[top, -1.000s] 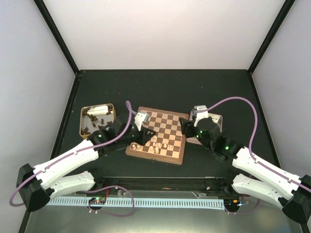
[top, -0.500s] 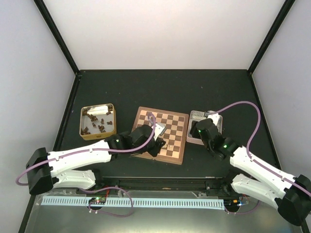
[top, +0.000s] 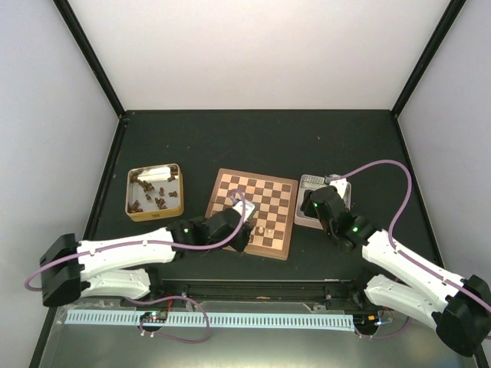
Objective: Set up the chess pieces on the board
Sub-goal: Place the chess piece on the chessboard.
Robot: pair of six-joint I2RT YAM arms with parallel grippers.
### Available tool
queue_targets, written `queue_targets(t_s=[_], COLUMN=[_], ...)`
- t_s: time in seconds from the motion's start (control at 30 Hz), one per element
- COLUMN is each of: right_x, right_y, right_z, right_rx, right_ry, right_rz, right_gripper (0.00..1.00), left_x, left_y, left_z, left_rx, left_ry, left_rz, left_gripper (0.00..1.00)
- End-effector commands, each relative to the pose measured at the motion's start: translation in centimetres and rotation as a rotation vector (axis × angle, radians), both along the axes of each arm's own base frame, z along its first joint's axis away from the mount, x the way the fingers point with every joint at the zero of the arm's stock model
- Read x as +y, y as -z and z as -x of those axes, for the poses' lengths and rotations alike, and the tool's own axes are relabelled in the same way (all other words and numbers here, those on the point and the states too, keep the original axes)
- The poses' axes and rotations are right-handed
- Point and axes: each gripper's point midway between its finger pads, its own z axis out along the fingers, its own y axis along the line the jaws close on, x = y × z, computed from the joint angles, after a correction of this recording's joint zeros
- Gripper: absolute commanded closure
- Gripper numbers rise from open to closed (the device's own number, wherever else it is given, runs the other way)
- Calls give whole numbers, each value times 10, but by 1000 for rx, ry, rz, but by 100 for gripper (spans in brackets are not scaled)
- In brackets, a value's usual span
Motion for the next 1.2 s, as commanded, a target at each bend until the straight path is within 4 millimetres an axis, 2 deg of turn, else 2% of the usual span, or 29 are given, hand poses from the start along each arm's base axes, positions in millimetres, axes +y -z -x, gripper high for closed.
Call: queue_targets(t_s=[0.0, 0.1, 0.23, 0.37, 0.57, 0.8, 1.17], right_x=[-3, -1, 1, 1, 3, 2, 2], right_y=[4, 5, 9, 13, 15, 17, 19], right_z=[-2, -4, -4, -3, -4, -3, -2], right_rx=[1, 6, 20, 31, 41, 49, 58], right_ry=[23, 21, 12, 11, 7, 7, 4], right_rz=[-8, -15, -18, -16, -19, -19, -17], right_gripper=[32, 32, 32, 32, 31, 31, 31], left_x=[16, 34, 70, 82, 78, 67, 64], left_y=[-26, -25, -11, 7, 33, 40, 48], left_z=[-4, -7, -15, -13, -9, -10, -16], left_rx=[-66, -82, -104, -92, -60, -68, -65], left_ry=[-75, -144, -305, -338, -311, -269, -258], left_rz=[87, 89, 44, 24, 13, 38, 39], left_gripper=[98, 99, 98, 98, 98, 97, 97])
